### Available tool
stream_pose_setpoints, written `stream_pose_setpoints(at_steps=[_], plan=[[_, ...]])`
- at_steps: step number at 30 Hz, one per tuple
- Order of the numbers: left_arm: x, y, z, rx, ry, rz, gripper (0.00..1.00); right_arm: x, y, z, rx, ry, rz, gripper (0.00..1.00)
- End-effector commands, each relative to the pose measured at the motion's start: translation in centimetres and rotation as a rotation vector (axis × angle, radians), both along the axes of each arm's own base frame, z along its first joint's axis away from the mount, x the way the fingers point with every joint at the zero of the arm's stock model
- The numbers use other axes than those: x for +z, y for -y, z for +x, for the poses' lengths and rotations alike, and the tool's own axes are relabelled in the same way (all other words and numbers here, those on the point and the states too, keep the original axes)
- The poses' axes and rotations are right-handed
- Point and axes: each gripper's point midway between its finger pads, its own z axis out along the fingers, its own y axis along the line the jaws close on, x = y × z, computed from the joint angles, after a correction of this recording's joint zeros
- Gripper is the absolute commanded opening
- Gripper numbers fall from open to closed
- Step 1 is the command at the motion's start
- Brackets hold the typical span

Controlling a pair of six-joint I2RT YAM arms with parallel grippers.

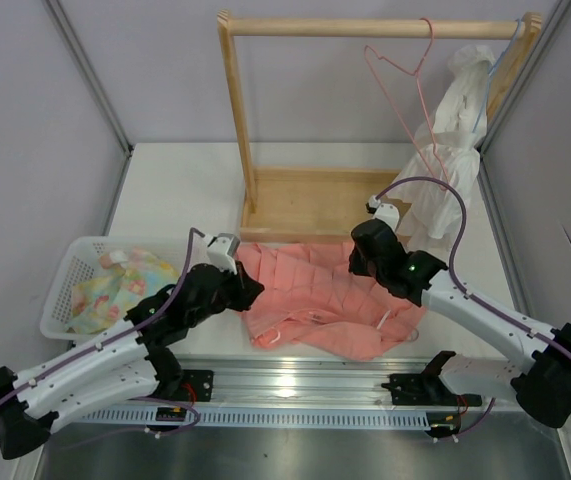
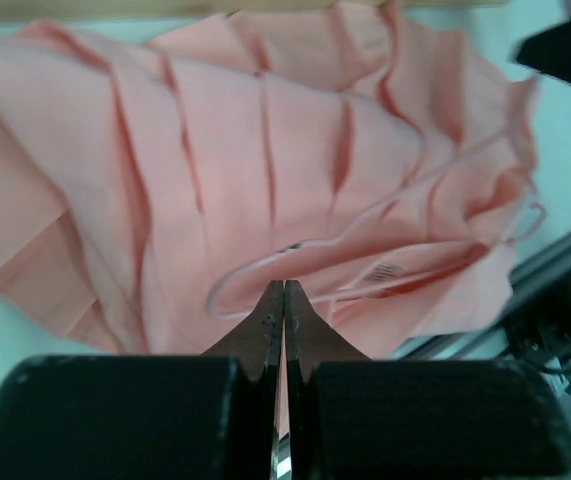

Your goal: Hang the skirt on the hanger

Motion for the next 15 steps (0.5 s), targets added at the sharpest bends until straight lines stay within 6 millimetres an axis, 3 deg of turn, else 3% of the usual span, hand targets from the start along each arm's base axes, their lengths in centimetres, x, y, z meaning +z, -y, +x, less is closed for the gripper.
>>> stream_pose_setpoints(at_steps=[1,3,7,15], plan=[[2.8,1.2,-1.8,-0.134,0.114,-0.032,0.07,0.8,-0.5,0.7,0.005,0.026,0.003,0.0],[2.7,1.0,-2.1,-0.132,0.14,0.003,0.19,0.6,-0.5,0.8,0.005,0.021,-0.003,0.0],[2.0,3.3,-4.4,-0.289,0.141,0.065,0.27,0.7,-0.7,1.0,0.006,0.02,-0.004,0.0],[-1.7,5.3,-7.7,-0.433,0.079,0.257,0.31,0.7,-0.8,1.1,0.006,0.018,-0.006,0.0]])
